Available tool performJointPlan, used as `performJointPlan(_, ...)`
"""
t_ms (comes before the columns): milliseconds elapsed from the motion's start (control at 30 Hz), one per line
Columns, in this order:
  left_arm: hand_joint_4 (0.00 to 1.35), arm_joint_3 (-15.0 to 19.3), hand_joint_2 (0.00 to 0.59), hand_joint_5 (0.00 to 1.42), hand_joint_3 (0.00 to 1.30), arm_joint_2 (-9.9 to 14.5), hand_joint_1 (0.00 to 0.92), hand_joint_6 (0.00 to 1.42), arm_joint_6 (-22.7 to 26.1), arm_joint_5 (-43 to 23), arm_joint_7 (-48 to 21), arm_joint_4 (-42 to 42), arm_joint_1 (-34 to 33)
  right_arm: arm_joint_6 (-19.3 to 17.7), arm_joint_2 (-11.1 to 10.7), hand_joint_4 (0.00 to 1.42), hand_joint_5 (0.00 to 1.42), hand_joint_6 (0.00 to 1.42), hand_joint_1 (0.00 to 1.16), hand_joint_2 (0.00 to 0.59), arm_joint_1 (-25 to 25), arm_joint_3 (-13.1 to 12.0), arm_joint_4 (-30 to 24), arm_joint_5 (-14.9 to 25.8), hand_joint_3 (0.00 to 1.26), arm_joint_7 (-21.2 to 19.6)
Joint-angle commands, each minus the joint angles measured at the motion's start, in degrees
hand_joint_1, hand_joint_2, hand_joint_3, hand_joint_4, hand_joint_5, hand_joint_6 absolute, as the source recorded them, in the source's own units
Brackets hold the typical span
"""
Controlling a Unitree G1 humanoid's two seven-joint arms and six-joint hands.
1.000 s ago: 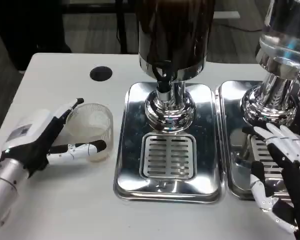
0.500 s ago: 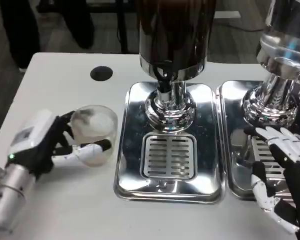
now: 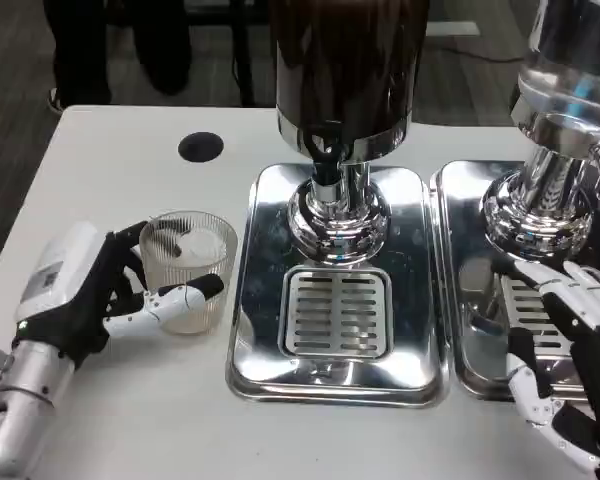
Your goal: Grasp the cup under the faucet to collect the drink, then remove the cup.
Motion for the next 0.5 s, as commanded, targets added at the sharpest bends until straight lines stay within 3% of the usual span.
performJointPlan(33,0.47,0.91,0.185,0.72,0.39,0.72,0.185,0.97,-1.98,-0.97,1.0,-0.17,-0.61,-0.97,-0.15,0.22,0.14,0.32,0.45,0.567,0.28,-0.61,-0.38,0.86,0.25,0.24)
performJointPlan(500,0.48,1.94,0.197,0.72,0.4,1.13,0.189,0.97,-6.33,-2.25,-0.97,-2.79,0.91,-1.5,0.33,0.22,0.14,0.3,0.45,0.571,-0.41,-0.37,0.09,0.92,0.25,0.09)
